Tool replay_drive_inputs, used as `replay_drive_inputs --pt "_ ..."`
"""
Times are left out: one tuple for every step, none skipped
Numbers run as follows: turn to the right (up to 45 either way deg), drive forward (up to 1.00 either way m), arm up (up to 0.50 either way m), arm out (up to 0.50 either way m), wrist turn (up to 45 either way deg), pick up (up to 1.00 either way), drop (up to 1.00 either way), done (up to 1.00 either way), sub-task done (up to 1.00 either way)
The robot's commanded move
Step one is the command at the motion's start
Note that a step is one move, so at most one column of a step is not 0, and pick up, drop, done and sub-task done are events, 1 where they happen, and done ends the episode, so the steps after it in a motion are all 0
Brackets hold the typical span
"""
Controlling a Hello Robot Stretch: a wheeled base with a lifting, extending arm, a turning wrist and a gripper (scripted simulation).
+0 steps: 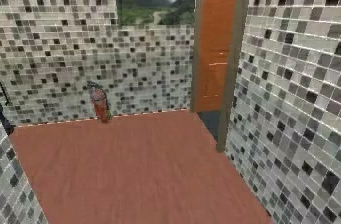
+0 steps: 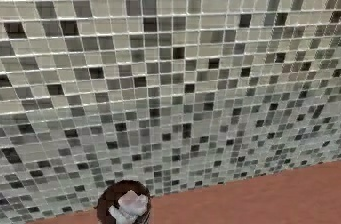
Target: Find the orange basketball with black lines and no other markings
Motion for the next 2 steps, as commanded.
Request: replay_drive_inputs --pt "0.0 1.00 0.00 0.00 0.0 0.00 0.00 0.00 0.00" --pt "3.0 0.00 0.00 0.00 0.0 0.00 0.00 0.00 0.00"
